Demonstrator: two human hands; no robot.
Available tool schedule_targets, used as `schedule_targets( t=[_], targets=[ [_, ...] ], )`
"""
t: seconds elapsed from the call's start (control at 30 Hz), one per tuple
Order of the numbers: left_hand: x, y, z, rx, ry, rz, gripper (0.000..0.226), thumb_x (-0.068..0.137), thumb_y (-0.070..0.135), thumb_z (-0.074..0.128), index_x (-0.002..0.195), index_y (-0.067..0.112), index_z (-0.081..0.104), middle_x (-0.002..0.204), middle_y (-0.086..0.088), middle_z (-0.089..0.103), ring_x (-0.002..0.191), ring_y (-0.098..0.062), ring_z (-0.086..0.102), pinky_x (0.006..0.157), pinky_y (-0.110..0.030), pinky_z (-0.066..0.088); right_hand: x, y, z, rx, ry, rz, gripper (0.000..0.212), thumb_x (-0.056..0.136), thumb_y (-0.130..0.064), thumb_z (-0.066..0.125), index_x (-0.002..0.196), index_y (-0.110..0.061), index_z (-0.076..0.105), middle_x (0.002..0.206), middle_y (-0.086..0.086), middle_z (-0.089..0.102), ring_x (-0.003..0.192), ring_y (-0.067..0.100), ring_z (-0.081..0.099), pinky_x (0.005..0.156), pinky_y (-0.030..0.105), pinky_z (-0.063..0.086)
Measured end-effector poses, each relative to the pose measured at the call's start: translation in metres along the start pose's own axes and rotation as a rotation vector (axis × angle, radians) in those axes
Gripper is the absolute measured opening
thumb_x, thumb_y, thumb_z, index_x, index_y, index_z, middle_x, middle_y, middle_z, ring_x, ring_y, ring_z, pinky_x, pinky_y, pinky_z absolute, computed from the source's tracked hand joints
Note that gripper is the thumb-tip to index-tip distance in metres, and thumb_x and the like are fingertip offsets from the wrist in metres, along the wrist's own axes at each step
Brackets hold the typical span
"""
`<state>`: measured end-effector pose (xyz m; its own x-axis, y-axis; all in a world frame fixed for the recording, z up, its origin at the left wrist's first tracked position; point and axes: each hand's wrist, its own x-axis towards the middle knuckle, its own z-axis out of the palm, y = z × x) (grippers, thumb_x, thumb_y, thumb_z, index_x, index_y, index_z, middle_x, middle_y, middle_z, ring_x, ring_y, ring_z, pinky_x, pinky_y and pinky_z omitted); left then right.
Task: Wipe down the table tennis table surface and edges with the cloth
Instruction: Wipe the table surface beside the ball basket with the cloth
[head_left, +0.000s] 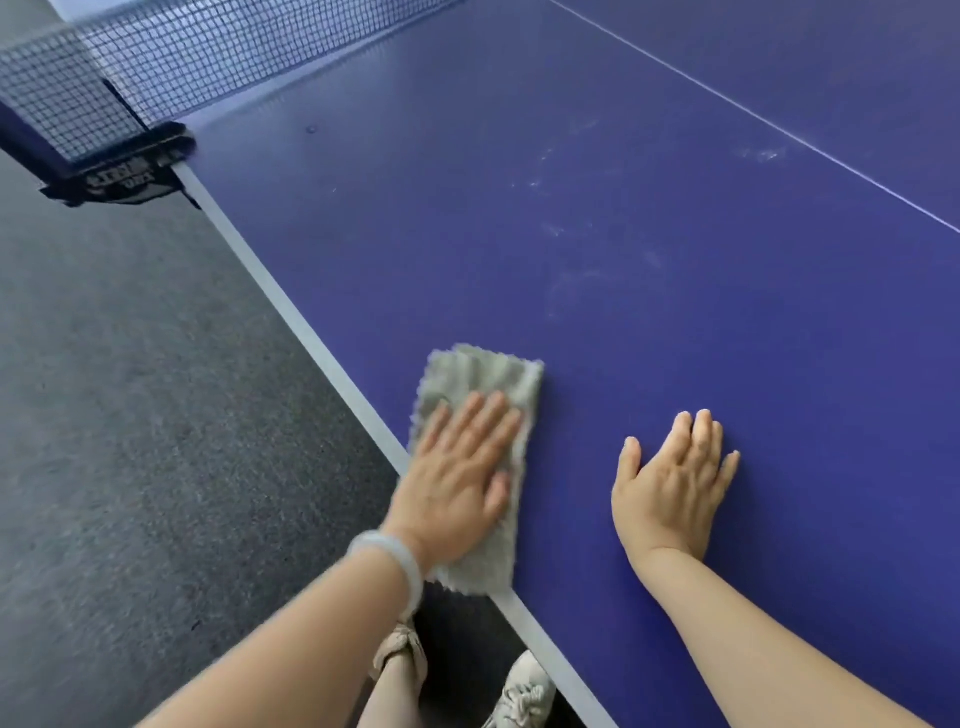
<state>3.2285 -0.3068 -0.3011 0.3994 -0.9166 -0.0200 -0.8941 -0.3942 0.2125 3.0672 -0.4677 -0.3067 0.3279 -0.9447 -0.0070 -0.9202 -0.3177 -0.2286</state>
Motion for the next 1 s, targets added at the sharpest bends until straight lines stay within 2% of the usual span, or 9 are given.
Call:
schedule_targets(
  t=[0.1,0.2,0.27,0.37,0.47,0.53,0.67,0.77,1.0],
  targets=[
    [0.038,-0.058,-0.018,0.032,-0.001,-0.362,0.063,0.098,0.040,0.025,0.158,0.031,0.007,0.165,0.008,-0.001,0.151,-0.013,-0.008,0.123,-0.042,-0.004,0.000,-0.002,0.003,-0.043,0.010,-0.006,0.066,0.100,-0.038,0.043,0.150,0.001,0.028,0.160,0.020,0.023,0.151,0.032,0.016,0.123,0.053,0.009],
    [0.056,-0.040,-0.012,-0.017,0.030,-0.594,0.063,0.100,0.037,0.018,0.158,0.024,-0.004,0.165,0.003,-0.011,0.151,-0.019,-0.016,0.121,-0.045,-0.011,0.000,-0.003,0.003,-0.040,0.024,0.010,0.063,0.100,-0.036,0.042,0.149,0.001,0.031,0.159,0.020,0.025,0.150,0.032,0.019,0.123,0.052,0.011],
    [0.045,0.012,0.001,-0.046,0.067,-0.406,0.064,0.100,0.036,0.018,0.158,0.019,-0.003,0.165,-0.001,-0.011,0.151,-0.023,-0.017,0.121,-0.050,-0.006,-0.001,-0.004,0.002,-0.028,0.025,0.021,0.060,0.100,-0.034,0.042,0.149,0.000,0.032,0.160,0.018,0.026,0.150,0.031,0.020,0.123,0.051,0.011],
    [0.015,0.082,0.020,-0.113,0.005,0.122,0.063,0.100,0.035,0.028,0.158,0.017,0.012,0.166,-0.001,0.004,0.152,-0.023,-0.004,0.119,-0.051,0.011,0.000,-0.004,0.000,-0.006,-0.002,0.037,0.058,0.101,-0.029,0.042,0.150,-0.002,0.031,0.161,0.014,0.023,0.151,0.027,0.016,0.124,0.048,0.008],
    [0.028,0.067,0.016,-0.086,-0.055,0.415,0.062,0.100,0.037,0.033,0.158,0.022,0.016,0.165,0.004,0.012,0.153,-0.018,0.000,0.120,-0.048,0.009,0.001,-0.003,-0.001,0.023,-0.003,0.054,0.056,0.100,-0.022,0.044,0.151,-0.004,0.032,0.162,0.011,0.023,0.152,0.024,0.016,0.125,0.045,0.008],
    [0.060,0.026,0.007,-0.066,-0.075,0.454,0.060,0.100,0.038,0.032,0.157,0.029,0.019,0.164,0.009,0.012,0.152,-0.015,-0.001,0.123,-0.045,0.006,0.001,-0.004,-0.002,0.010,0.023,0.051,0.055,0.100,-0.027,0.044,0.150,-0.003,0.035,0.161,0.012,0.026,0.150,0.026,0.021,0.124,0.047,0.011],
    [0.131,-0.052,-0.014,-0.006,-0.041,0.117,0.060,0.099,0.041,0.019,0.157,0.031,0.013,0.165,0.010,0.004,0.152,-0.014,-0.004,0.123,-0.044,0.001,-0.001,-0.009,-0.004,-0.031,0.017,0.057,0.063,0.098,-0.041,0.030,0.150,-0.005,0.035,0.160,0.012,0.028,0.149,0.027,0.024,0.123,0.048,0.016],
    [0.133,-0.036,-0.011,-0.064,-0.019,0.017,0.060,0.100,0.036,0.021,0.158,0.027,0.006,0.165,0.008,-0.003,0.151,-0.017,-0.011,0.123,-0.045,-0.005,0.000,-0.007,-0.004,-0.045,0.025,0.067,0.062,0.098,-0.040,0.031,0.149,-0.004,0.037,0.159,0.013,0.030,0.148,0.027,0.026,0.122,0.049,0.019],
    [0.111,0.011,0.004,-0.023,-0.202,0.766,0.060,0.102,0.040,0.029,0.158,0.029,0.012,0.165,0.010,0.006,0.152,-0.016,-0.006,0.123,-0.046,-0.002,0.000,-0.010,-0.006,-0.055,0.026,0.069,0.066,0.098,-0.043,0.023,0.149,-0.003,0.037,0.159,0.011,0.030,0.148,0.024,0.027,0.122,0.048,0.019]
  ],
)
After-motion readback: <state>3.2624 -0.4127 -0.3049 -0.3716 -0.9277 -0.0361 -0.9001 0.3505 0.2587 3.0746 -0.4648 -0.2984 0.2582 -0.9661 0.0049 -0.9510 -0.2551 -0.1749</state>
